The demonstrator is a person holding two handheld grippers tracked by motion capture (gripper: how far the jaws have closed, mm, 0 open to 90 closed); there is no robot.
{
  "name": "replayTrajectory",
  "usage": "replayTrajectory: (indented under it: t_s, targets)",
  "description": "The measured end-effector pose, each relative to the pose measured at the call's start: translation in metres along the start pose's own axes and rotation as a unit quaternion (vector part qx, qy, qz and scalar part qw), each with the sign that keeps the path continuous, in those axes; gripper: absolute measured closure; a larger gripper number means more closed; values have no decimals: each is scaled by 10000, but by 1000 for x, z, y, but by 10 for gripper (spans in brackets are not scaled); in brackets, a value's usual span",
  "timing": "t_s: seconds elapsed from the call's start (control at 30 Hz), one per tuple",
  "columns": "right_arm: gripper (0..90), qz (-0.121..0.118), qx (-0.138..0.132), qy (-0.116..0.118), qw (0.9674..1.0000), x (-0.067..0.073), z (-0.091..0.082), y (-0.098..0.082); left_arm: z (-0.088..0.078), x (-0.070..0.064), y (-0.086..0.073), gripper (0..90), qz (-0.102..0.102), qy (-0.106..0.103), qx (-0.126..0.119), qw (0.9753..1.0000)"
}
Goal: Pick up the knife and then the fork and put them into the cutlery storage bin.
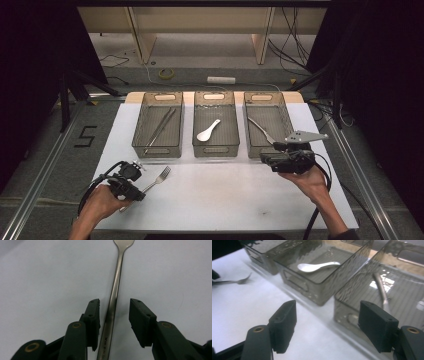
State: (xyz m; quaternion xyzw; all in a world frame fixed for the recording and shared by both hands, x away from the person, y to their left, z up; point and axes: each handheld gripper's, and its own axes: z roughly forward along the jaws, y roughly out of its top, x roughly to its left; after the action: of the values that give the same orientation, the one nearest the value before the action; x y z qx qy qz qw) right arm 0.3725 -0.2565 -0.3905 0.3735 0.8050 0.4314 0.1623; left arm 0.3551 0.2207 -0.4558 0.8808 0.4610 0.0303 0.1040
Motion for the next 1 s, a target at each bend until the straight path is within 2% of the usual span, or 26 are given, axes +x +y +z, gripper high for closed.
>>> replayTrajectory:
  t_s: [0.13,0.27,0.5,0.57,0.63,0.73,0.8,0.9,0.93,1.0]
  targets:
    - [317,-37,12,108,9999,9,-2,-12,4,1,1,659,23,-73,135,9999]
    - [317,-89,43,174,9998,14,-4,-16,6,0,3,738,110,56,273,9996]
    - [319,-119,77,210,9997,19,-5,-18,6,-2,4,810,351,97,273,9990]
    - [319,-104,83,229,9996,19,-4,-19,5,-2,3,813,343,-7,197,9992]
    - [322,-107,89,266,9996,21,-4,-19,0,-1,3,815,325,-289,18,9991]
    - [322,-192,27,376,9991,27,-4,-18,-9,-7,7,816,377,-381,-137,9985]
    - [322,-330,-13,477,9983,35,-3,-17,-12,-11,9,816,484,-521,-143,9974]
    - [322,-536,-16,644,9965,49,0,-14,-15,-20,14,816,612,-439,-180,9970]
    - [322,-593,-14,693,9958,54,1,-13,-16,-22,16,816,607,-474,-261,9967]
    - [322,-744,-9,846,9936,64,4,-11,-20,-28,20,816,691,-523,-274,9959]
